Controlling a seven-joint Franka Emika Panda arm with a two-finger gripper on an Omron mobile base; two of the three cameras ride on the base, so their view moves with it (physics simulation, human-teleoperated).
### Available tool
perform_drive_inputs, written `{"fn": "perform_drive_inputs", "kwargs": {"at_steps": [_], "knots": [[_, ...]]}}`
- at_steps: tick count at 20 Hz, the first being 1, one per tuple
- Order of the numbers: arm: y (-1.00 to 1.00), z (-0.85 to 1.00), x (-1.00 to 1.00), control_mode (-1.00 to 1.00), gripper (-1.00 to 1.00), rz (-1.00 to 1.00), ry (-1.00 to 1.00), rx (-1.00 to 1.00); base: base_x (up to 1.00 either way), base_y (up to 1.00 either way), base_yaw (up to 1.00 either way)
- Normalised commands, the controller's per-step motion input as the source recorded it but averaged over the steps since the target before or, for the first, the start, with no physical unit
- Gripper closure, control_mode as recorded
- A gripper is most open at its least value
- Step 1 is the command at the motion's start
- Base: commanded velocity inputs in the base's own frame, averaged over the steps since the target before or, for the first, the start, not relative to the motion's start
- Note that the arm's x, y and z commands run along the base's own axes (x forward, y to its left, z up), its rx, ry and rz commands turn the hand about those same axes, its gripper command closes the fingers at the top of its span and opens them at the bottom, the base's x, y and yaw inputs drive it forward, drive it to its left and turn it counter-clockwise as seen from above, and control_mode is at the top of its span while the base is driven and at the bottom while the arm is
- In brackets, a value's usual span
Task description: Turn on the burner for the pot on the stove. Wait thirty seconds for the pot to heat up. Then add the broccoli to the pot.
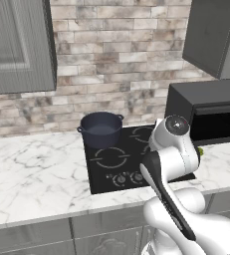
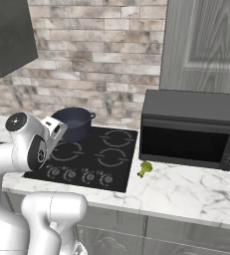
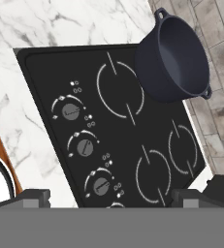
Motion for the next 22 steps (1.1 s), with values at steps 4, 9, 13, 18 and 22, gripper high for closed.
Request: {"fn": "perform_drive_inputs", "kwargs": {"at_steps": [4,9,13,18,22], "knots": [[0.00,0.00,0.00,-1.00,-1.00,0.00,0.00,0.00,0.00,0.00,0.00],[0.00,0.00,0.00,-1.00,-1.00,0.00,0.00,0.00,0.00,0.00,0.00],[0.00,0.00,0.00,-1.00,-1.00,0.00,0.00,0.00,0.00,0.00,0.00],[0.00,0.00,0.00,-1.00,-1.00,0.00,0.00,0.00,0.00,0.00,0.00],[0.00,0.00,0.00,-1.00,-1.00,0.00,0.00,0.00,0.00,0.00,0.00]]}}
